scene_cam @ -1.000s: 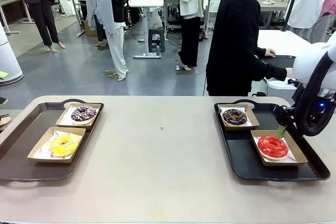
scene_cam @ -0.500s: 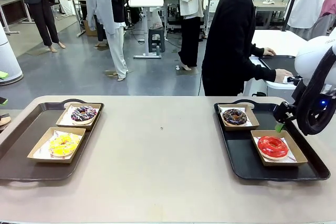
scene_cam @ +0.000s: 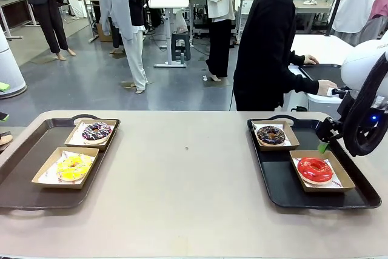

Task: Individually package the donuts and arrange them on the tray.
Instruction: Place the picked Paper togo box on the Handle tray.

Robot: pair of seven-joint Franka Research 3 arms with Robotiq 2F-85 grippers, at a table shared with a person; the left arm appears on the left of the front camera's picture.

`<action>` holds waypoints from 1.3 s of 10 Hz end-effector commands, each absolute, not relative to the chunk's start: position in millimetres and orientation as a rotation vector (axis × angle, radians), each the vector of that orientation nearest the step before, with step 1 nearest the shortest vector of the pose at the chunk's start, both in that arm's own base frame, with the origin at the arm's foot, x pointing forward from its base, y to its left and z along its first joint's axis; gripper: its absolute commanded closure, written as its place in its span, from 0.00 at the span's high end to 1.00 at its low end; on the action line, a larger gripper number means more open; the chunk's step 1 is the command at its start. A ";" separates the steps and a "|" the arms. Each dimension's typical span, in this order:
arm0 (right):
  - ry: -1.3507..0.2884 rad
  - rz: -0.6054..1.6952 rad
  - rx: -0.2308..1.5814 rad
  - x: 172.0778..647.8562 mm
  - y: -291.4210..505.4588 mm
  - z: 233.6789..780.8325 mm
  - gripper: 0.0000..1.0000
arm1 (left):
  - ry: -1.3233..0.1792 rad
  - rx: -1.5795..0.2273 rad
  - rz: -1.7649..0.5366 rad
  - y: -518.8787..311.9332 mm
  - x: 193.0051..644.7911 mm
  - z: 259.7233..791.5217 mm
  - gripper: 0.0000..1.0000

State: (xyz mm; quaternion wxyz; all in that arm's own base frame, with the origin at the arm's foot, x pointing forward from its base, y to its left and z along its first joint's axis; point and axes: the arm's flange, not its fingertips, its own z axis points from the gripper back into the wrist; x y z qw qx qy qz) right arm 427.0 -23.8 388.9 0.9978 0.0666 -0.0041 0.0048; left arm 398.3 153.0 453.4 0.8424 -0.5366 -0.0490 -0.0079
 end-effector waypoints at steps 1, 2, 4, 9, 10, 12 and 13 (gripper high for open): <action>-0.013 0.006 0.135 428.8 -24.7 386.7 1.00 | -0.110 -1.143 -0.027 154.2 396.0 456.5 1.00; -0.013 0.006 0.135 428.8 -24.7 386.7 1.00 | -0.110 -1.143 -0.027 154.2 396.0 456.5 1.00; -0.013 0.006 0.135 428.8 -24.7 386.7 1.00 | -0.110 -1.143 -0.027 154.2 396.0 456.5 1.00; -0.013 0.006 0.135 428.8 -24.7 386.7 1.00 | -0.110 -1.143 -0.027 154.2 396.0 456.5 1.00; -0.013 0.006 0.135 428.8 -24.7 386.7 1.00 | -0.110 -1.143 -0.027 154.2 396.0 456.5 1.00; -0.008 0.009 0.133 427.0 -24.2 388.8 1.00 | -0.110 -1.143 -0.027 154.2 396.0 456.5 1.00; -0.029 0.045 0.243 418.2 -35.0 407.0 1.00 | -0.110 -1.143 -0.027 154.2 396.0 456.5 1.00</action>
